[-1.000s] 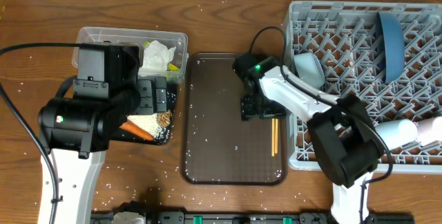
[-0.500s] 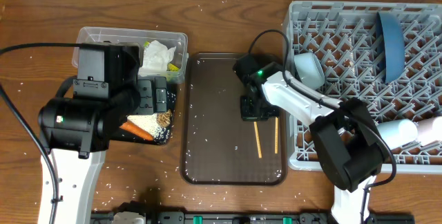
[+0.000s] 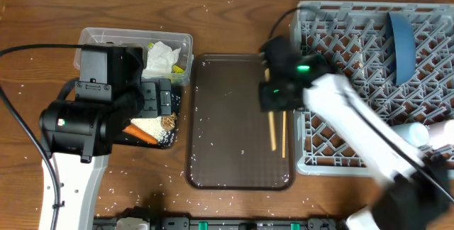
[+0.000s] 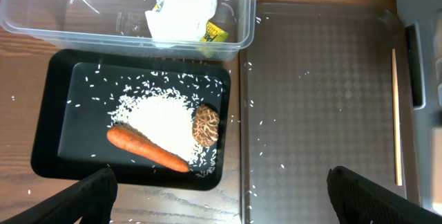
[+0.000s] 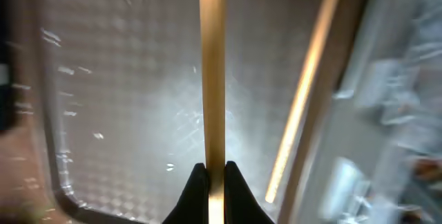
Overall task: Sort waste into correct bins and load items into the dishwasher rack
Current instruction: 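Carry chopstick with right gripper into rack and release it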
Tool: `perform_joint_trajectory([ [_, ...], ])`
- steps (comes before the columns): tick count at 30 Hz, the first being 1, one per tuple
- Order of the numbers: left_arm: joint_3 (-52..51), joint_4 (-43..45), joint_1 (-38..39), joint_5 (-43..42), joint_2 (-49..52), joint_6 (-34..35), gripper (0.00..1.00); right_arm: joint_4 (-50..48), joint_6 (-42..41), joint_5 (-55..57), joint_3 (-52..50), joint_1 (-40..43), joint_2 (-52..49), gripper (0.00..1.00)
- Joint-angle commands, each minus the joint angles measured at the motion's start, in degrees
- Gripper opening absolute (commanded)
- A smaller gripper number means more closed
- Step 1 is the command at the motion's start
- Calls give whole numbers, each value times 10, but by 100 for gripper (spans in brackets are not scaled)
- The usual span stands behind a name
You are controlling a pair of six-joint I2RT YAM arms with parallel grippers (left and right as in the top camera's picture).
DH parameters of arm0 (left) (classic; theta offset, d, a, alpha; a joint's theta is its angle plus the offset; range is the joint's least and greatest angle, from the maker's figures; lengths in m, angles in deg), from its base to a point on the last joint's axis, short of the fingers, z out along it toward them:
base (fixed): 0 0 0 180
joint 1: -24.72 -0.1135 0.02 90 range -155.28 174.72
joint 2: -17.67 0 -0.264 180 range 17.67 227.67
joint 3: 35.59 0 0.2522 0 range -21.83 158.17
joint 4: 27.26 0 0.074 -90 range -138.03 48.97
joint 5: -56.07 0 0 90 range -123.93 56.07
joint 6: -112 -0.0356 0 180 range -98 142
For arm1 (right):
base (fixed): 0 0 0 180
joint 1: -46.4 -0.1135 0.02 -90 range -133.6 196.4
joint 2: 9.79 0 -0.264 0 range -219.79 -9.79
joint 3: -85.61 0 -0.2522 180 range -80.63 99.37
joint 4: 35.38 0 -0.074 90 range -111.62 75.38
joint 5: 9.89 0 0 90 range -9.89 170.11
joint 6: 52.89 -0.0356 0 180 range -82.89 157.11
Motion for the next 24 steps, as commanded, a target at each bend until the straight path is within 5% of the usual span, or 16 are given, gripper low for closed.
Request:
perform_joint_trajectory([
  [1, 5, -2, 1, -3, 1, 3, 98, 19, 57, 14, 6, 59, 58, 1],
  [11, 5, -2, 1, -3, 1, 3, 98, 62, 240, 45, 1, 256, 77, 1],
  [24, 5, -2, 1, -3, 1, 3, 98, 35, 246, 84, 0, 313, -50, 2],
])
